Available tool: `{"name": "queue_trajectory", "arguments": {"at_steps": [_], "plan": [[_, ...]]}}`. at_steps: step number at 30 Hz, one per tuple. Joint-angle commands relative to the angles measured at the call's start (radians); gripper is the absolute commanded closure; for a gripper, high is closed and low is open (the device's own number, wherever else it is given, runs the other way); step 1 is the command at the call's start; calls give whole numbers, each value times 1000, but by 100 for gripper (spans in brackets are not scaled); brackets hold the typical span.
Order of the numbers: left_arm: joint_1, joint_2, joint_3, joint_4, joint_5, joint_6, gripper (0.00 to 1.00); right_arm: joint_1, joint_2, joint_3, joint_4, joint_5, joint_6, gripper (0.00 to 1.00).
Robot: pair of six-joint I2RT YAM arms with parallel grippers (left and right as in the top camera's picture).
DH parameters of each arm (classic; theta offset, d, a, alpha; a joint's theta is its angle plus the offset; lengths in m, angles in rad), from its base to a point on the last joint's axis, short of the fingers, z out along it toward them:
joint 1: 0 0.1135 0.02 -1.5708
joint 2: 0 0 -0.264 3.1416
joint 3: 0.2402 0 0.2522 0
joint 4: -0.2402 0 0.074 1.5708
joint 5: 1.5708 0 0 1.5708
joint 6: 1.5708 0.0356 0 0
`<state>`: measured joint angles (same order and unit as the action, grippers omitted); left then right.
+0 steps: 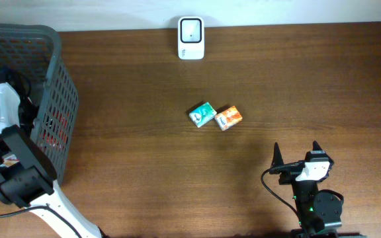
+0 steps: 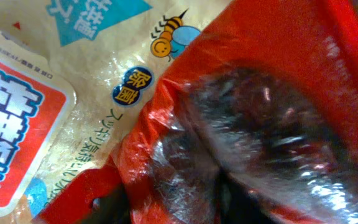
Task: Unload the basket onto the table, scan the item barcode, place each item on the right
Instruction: 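Reach the left gripper into the basket and grasp the red snack bag, then lift the red snack bag out and drop it beside the orange pack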
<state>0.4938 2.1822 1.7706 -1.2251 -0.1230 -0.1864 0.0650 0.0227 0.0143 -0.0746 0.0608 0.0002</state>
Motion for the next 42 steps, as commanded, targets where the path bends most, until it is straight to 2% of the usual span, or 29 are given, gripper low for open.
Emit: {"name": "queue_trajectory", "arguments": {"at_steps": [1,3,7,13,17,22,30,34,36,37,42], "plan": [[-2,62,-37,-6,50,9,85,-6,-4,-9,-3,-2,4,2],[-2,62,25,-55,57,9,100,-6,-4,-9,-3,-2,4,1],[-2,62,261,-210,132,9,100,-6,-4,-9,-3,-2,4,2],[-2,62,749,-452,188,9,100,-6,-4,-9,-3,-2,4,1],[-2,10,962,-460,341,10,100,-6,-4,-9,-3,-2,3,2],[-2,-100,1125,-459,505,9,100,-6,-4,-9,-3,-2,3,1],[-19,-288,1202,-396,842,9,100,-6,-4,-9,-3,-2,4,2],[-158,-293,1202,-413,861,9,100,-6,-4,-9,-3,-2,4,1],[-292,-278,1202,-402,855,10,100,-6,-4,-9,-3,-2,3,1],[-407,-261,1202,-400,785,9,100,-6,-4,-9,-3,-2,4,2],[-677,-163,1202,-415,610,9,100,-6,-4,-9,-3,-2,4,2]]}}
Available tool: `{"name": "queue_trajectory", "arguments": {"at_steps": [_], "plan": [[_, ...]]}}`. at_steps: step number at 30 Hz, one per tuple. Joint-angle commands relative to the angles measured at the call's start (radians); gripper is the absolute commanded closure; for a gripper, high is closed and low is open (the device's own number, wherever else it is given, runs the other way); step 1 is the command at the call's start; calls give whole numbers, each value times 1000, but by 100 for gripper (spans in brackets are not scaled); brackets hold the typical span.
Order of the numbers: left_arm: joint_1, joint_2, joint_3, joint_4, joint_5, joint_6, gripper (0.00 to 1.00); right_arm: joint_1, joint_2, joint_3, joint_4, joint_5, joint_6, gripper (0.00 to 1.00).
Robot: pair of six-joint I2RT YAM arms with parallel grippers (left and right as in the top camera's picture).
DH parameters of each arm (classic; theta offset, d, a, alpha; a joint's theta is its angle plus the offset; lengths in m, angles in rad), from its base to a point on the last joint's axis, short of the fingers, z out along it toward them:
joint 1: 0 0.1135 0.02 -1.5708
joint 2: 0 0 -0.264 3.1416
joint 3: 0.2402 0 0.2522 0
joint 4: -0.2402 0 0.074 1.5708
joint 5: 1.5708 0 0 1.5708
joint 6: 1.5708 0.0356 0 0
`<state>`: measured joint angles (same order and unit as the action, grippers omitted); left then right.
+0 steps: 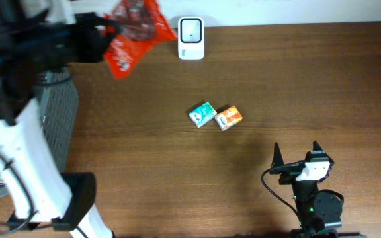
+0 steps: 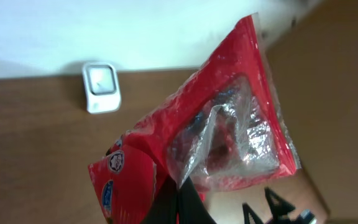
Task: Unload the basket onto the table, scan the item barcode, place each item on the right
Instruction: 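Lift the red snack bag out and drop it beside the orange pack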
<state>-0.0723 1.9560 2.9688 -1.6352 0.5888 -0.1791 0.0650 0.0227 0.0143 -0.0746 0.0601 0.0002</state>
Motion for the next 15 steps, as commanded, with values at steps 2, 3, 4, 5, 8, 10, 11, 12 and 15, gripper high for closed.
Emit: {"name": "queue_trajectory", "arguments": {"at_steps": [2,3,4,5,8,10,11,12,15], "plan": [[-206,132,3,-33,-176,2,100,-6,-4,-9,-3,-1,4,1],[-244,169,3,-45,-214,1,100,-6,-4,-9,-3,-1,4,2],[-286,221,1,-53,-239,2,100,-6,-4,-9,-3,-1,4,2],[-313,254,-5,-53,-240,2,100,-6,-4,-9,-3,-1,4,2],[-403,396,-14,-33,-238,2,100,-6,-4,-9,-3,-1,4,1],[-449,476,-15,29,-238,2,100,-6,-4,-9,-3,-1,4,2],[-472,517,-15,74,-238,2,100,-6,-4,-9,-3,-1,3,2],[-502,561,-15,135,-238,2,100,-6,-4,-9,-3,-1,4,2],[-571,671,-16,284,-239,2,100,-6,-4,-9,-3,-1,4,2]]}}
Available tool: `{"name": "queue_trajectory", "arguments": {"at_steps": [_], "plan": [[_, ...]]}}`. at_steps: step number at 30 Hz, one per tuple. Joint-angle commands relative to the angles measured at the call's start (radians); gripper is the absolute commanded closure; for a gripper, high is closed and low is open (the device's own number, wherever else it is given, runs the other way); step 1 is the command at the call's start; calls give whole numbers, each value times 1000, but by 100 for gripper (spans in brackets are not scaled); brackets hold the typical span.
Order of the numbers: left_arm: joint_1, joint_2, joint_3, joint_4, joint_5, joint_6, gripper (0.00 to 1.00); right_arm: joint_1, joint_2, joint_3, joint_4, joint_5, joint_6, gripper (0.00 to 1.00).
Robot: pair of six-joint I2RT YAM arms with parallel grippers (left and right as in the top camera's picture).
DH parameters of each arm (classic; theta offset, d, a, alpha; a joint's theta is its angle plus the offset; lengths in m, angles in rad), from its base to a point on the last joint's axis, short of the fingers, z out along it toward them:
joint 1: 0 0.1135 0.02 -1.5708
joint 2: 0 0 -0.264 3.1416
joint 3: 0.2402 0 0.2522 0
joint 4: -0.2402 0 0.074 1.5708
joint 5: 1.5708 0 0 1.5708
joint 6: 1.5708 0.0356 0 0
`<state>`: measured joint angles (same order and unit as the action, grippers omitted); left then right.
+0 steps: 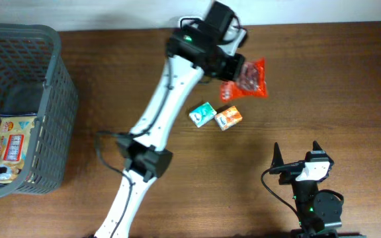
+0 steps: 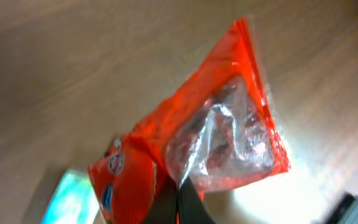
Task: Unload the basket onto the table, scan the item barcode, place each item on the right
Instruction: 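Lift the red snack bag out and drop it beside the orange pack, then lower the left gripper into the basket and grasp the wet-wipes pack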
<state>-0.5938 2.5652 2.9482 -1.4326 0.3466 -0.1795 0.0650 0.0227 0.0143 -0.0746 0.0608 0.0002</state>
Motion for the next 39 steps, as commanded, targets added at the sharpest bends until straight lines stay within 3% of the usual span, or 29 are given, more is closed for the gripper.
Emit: {"name": "queue_trajectory", "arguments": {"at_steps": [1,4,5,7,8,9,15,19,20,24,27,31,33,38,39], "plan": [[-63,85,5,104,2,2,100,-6,-4,-9,-3,-2,4,2],[-96,154,5,126,-105,2,100,-6,-4,-9,-3,-2,3,1],[-100,175,5,123,-144,2,94,-6,-4,-9,-3,-2,4,1],[-100,200,5,119,-153,2,55,-6,-4,-9,-3,-2,4,1],[-99,203,5,117,-153,2,27,-6,-4,-9,-3,-2,3,2],[-95,203,5,116,-153,2,18,-6,-4,-9,-3,-2,4,1],[-28,70,75,74,-153,2,18,-6,-4,-9,-3,-2,4,2],[80,-98,93,8,-153,2,11,-6,-4,-9,-3,-2,4,2],[130,-164,93,-32,-153,3,1,-6,-4,-9,-3,-2,4,2],[325,-340,93,-126,-156,2,1,-6,-4,-9,-3,-2,4,2],[542,-438,93,-220,-270,-79,0,-6,-4,-9,-3,-2,4,1],[839,-479,93,-255,-314,-108,1,-6,-4,-9,-3,-2,4,2],[915,-479,91,-256,-314,-107,1,-6,-4,-9,-3,-2,4,2],[1115,-482,-89,-256,-381,-50,1,-6,-4,-9,-3,-2,4,2],[1135,-489,-209,-256,-381,-31,1,-6,-4,-9,-3,-2,4,2]]}}
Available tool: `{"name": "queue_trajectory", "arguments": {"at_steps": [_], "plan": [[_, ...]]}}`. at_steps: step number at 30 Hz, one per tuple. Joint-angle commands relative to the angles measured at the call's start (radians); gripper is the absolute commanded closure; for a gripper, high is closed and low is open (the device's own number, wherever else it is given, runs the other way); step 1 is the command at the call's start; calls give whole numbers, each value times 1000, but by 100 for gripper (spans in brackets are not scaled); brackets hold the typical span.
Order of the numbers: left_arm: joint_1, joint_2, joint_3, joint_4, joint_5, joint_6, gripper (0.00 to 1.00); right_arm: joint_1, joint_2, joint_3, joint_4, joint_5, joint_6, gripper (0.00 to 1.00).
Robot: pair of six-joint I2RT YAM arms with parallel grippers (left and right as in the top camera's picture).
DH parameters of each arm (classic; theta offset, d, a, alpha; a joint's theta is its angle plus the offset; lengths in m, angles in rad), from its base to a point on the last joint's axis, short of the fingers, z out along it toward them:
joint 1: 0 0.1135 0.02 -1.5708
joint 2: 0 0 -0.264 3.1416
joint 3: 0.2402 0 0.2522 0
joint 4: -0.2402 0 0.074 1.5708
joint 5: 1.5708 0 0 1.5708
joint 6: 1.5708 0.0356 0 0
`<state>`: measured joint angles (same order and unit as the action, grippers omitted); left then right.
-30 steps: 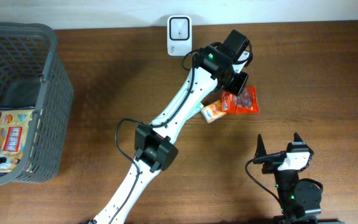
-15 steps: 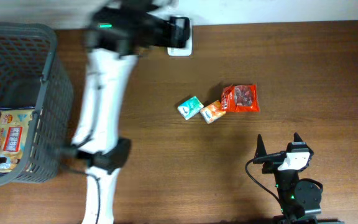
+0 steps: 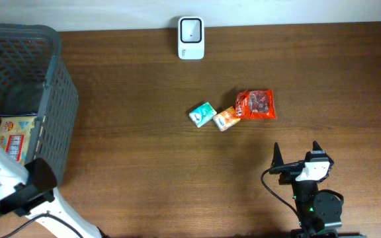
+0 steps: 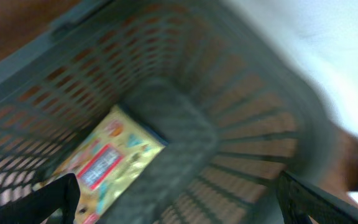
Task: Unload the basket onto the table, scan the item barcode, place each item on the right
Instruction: 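Lower the left gripper into the basket and grasp the wet-wipes pack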
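The red snack bag (image 3: 256, 104) lies flat on the table, touching the right side of the orange box (image 3: 227, 118). The white barcode scanner (image 3: 191, 29) stands at the far edge. My left gripper (image 4: 179, 214) hovers open over the grey basket (image 4: 247, 124), its dark fingers (image 4: 55, 199) spread wide with nothing between them. Below it, a yellow packet (image 4: 104, 165) lies on the basket floor; the same yellow packet (image 3: 12, 135) shows from overhead. My right gripper (image 3: 296, 153) stands open at the near right, away from everything.
A teal box (image 3: 203, 114) sits just left of the orange box. The grey basket (image 3: 58, 99) fills the table's left end. My left arm's white link (image 3: 12, 178) crosses the lower left corner.
The red bag was held in my left gripper above the two boxes; now it lies on the table beside the orange box. The left gripper is open and back over the basket.
My left gripper was down in the basket, close against the red bag. Then it held the bag raised near the scanner, then above the boxes at mid-table. Now the bag rests on the table and the gripper is empty over the basket. The right arm stayed still.
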<state>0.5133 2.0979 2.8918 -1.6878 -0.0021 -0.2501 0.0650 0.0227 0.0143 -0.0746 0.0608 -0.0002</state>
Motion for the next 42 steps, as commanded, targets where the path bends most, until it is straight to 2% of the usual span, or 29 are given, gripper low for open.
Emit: {"name": "queue_trajectory", "arguments": {"at_steps": [1,5,10,13,15,18,26,28,31,32,33,35,36,38,42], "plan": [[28,-23,-230,0,-60,44,1,-6,-4,-9,-3,-2,4,1],[29,-23,-559,27,-244,-14,1,-6,-4,-9,-3,-2,4,1],[29,-22,-925,199,-291,-10,1,-6,-4,-9,-3,-2,4,2],[27,-22,-1083,328,-310,25,1,-6,-4,-9,-3,-2,4,1],[27,-22,-1160,397,-317,56,1,-6,-4,-9,-3,-2,4,1],[27,-21,-1252,496,-402,60,1,-6,-4,-9,-3,-2,4,1],[26,-20,-1421,661,-402,87,1,-6,-4,-9,-3,-2,4,1],[26,-20,-1448,705,-383,87,11,-6,-4,-9,-3,-2,4,2],[27,-20,-1484,785,-379,87,17,-6,-4,-9,-3,-2,4,1],[26,-20,-1497,806,-379,87,23,-6,-4,-9,-3,-2,4,2],[26,-20,-1508,821,-376,87,32,-6,-4,-9,-3,-2,4,1],[26,-20,-1511,822,-326,87,59,-6,-4,-9,-3,-2,4,2],[26,-20,-1511,826,-305,87,67,-6,-4,-9,-3,-2,4,2],[26,-20,-1510,835,-296,87,99,-6,-4,-9,-3,-2,4,1],[26,-29,-1487,834,-186,88,100,-6,-4,-9,-3,-2,4,1]]}}
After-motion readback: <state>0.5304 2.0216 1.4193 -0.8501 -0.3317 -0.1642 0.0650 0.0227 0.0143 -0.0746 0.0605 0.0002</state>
